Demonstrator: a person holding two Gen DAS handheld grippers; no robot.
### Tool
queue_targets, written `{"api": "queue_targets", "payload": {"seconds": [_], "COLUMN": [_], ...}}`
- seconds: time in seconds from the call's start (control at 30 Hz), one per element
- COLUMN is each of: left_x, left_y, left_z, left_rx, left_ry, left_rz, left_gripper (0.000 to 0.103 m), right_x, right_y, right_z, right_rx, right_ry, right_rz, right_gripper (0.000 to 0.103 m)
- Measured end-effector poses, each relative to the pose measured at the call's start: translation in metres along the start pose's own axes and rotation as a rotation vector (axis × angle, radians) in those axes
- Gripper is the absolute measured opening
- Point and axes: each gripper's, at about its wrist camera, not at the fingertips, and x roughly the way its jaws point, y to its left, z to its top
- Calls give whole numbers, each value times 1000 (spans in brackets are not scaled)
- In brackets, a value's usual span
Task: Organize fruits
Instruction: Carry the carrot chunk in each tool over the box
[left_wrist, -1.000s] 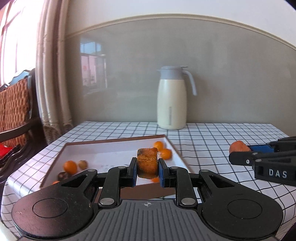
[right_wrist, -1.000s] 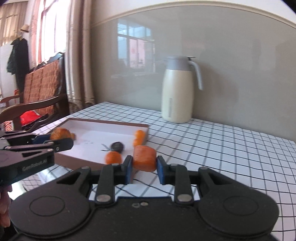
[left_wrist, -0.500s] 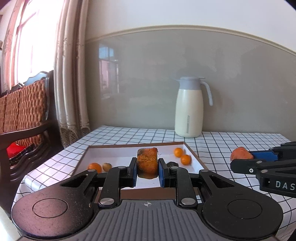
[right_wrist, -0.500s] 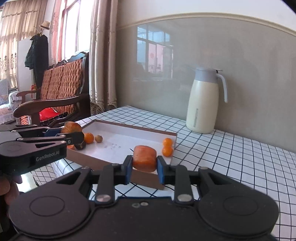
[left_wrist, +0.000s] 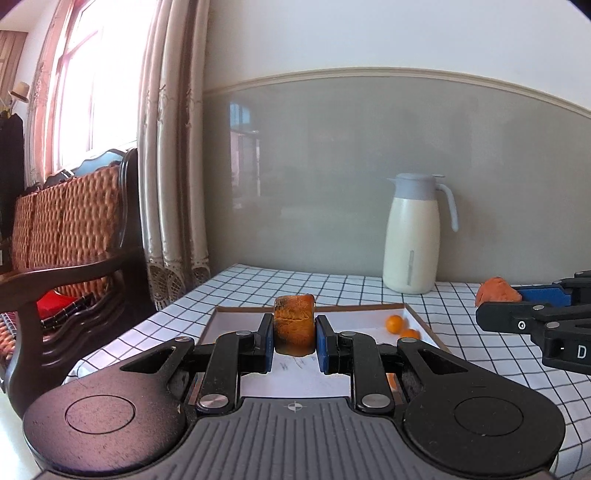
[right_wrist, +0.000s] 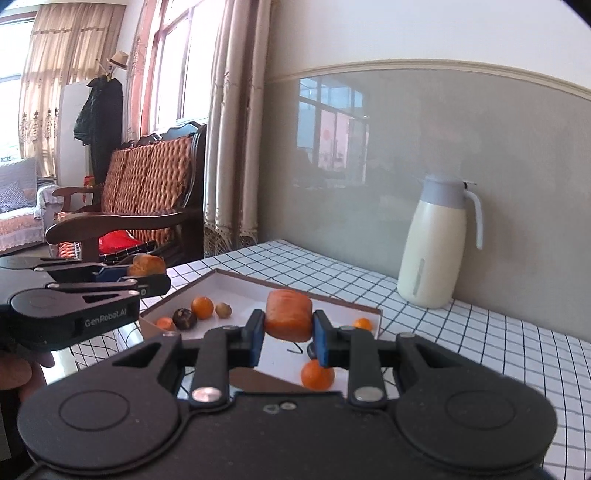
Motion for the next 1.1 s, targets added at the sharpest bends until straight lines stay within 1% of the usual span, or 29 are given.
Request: {"api": "queue_targets", "payload": {"seconds": [0.2,0.53,0.77,1.1], "left_x": [10,30,40,64], "left_y": [9,22,33,42], "left_z": [6,11,19,25], "left_rx": [-10,-17,-20,-25], "left_ry": [-15,-13,-31,-21], "left_rz": [11,27,46,61], "left_gripper": [23,23,23,23], "right_x": [14,33,46,63], "right_y": [2,0,-5,-11], "right_z": [9,19,25,30], "right_rx": [-10,-17,-11,-9], "right_ry": [-17,-34,-38,-28], "right_rz": [4,-3,-8,-10], "right_gripper": [19,19,19,19]}}
